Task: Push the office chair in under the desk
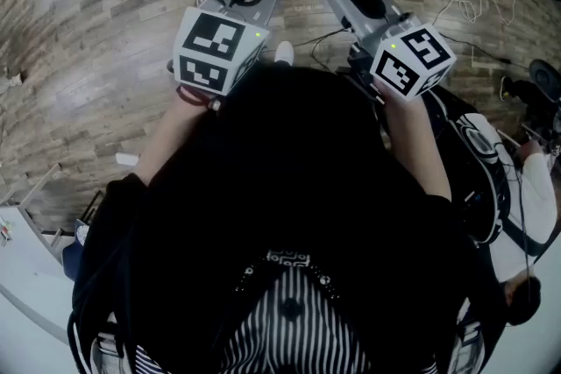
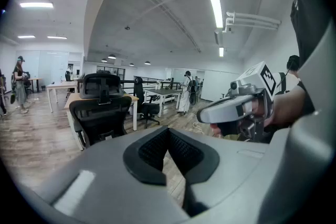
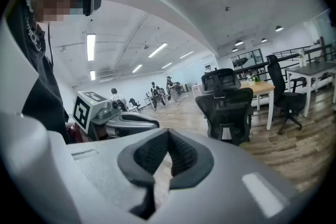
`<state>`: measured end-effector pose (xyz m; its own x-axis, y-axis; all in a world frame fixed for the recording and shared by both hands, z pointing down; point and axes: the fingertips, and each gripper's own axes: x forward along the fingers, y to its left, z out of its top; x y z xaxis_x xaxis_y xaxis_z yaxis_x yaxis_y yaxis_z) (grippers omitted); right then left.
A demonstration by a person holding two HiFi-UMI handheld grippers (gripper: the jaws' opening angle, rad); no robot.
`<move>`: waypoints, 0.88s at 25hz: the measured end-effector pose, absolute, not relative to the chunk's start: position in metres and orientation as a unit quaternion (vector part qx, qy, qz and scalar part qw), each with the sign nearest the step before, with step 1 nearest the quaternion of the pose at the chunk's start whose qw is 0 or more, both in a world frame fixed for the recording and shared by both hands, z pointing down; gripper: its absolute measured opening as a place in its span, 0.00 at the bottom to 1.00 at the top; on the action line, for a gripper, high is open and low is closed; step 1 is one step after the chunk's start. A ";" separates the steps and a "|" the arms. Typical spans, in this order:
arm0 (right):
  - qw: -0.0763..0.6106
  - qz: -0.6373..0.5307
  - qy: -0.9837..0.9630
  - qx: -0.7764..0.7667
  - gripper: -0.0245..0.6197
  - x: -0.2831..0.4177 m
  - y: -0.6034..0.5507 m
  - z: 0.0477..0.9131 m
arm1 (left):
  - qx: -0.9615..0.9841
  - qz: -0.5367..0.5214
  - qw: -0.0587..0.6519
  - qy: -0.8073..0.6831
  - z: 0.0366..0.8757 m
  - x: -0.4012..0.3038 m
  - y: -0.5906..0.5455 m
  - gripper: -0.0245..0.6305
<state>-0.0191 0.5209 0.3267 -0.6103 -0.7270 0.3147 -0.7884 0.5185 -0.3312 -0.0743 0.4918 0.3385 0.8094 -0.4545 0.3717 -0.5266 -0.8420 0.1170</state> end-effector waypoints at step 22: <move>0.047 0.239 -0.887 0.392 0.04 0.002 0.524 0.326 | 0.935 0.181 0.096 -0.289 0.335 -0.065 0.502 0.03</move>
